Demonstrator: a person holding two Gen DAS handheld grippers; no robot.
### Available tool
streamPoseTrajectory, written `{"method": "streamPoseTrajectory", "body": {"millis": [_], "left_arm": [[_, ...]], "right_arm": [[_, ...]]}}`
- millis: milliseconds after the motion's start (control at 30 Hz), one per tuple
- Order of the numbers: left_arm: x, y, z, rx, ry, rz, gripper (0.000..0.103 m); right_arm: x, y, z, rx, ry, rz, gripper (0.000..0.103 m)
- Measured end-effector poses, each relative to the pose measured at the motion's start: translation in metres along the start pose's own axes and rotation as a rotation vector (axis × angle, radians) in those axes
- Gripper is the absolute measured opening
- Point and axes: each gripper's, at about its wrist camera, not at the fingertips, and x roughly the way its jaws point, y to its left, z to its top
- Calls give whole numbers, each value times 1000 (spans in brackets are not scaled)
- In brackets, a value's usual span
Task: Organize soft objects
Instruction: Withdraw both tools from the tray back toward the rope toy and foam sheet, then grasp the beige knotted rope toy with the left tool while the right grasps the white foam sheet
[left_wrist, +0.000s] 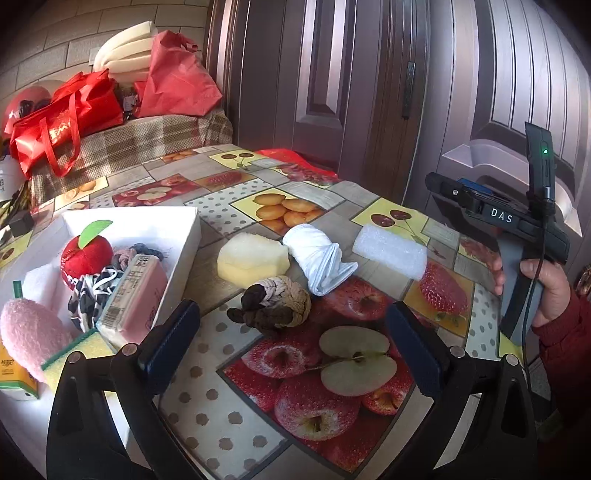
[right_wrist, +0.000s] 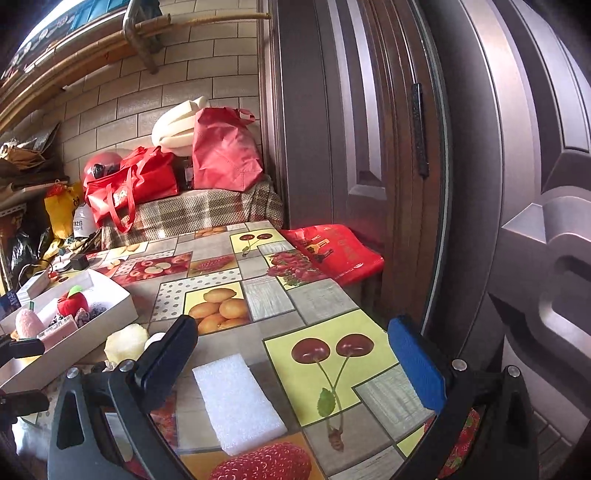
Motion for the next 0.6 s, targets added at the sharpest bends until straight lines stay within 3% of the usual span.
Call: {"method": "streamPoseTrajectory", "body": {"millis": [67,133,333,467,500,600], "left_arm": [[22,-8,7,23,63,36,82],[40,-10,10,32,118,69,76],[60,1,8,-15,205,79,76],[68,1,8,-10,239,100,68],[70,0,8,1,244,104,68],[71,-5,8,23,251,94,67]], "right_arm": [[9,4,0,-21,45,38,103],[20,8,-1,-46,111,106,103],[45,31,-12,-191,285,152,103],[65,37,-22,-222,410,152,103],[69,38,-24,-227,434,160,101],[79,38,-30,-222,501,187,81]]}}
